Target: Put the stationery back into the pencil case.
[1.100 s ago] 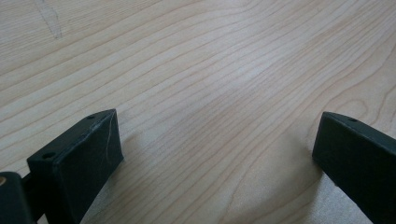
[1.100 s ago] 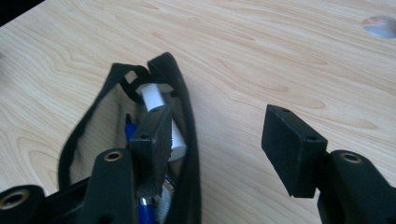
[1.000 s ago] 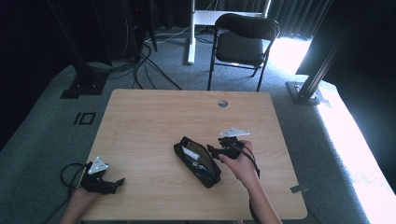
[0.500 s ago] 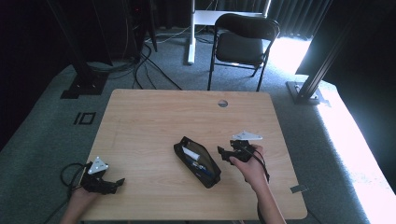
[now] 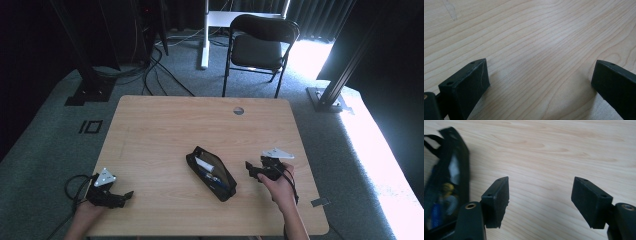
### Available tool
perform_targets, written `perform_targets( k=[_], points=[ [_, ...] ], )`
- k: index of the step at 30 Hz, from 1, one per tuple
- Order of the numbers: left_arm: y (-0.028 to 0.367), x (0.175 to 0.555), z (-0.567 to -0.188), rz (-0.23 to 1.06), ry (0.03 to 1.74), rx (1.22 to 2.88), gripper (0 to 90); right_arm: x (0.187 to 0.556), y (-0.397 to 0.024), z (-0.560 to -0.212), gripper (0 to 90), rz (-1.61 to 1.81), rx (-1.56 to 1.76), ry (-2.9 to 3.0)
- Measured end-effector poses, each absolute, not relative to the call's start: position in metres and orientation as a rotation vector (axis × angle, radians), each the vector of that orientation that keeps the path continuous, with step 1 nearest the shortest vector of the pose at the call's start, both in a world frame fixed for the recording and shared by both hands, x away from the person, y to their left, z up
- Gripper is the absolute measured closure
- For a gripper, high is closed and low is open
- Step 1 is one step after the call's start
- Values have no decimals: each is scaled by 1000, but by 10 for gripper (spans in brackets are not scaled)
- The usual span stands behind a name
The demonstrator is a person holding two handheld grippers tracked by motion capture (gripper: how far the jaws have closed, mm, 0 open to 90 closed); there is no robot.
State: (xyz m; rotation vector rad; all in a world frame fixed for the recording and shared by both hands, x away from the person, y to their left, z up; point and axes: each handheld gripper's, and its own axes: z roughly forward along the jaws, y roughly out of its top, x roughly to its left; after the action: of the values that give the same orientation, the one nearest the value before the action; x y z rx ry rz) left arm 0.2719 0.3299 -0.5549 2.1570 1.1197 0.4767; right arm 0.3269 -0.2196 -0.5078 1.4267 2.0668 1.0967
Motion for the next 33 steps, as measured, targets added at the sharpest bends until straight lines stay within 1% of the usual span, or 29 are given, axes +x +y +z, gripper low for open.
perform_targets(
  k=[13, 19, 24, 33],
  points=[
    [330, 272, -555, 477, 1120, 2157, 16, 321, -247, -528, 247, 1018, 1502, 2018],
    [330, 272, -555, 477, 1120, 2157, 16, 317, -260, -536, 170, 987, 1553, 1953],
    [330, 272, -555, 477, 1120, 2156, 16, 312, -271, -541, 138, 925, 1579, 1913],
    [330, 272, -555, 477, 1120, 2157, 16, 298, -290, -546, 139, 880, 1619, 1875]
  ],
)
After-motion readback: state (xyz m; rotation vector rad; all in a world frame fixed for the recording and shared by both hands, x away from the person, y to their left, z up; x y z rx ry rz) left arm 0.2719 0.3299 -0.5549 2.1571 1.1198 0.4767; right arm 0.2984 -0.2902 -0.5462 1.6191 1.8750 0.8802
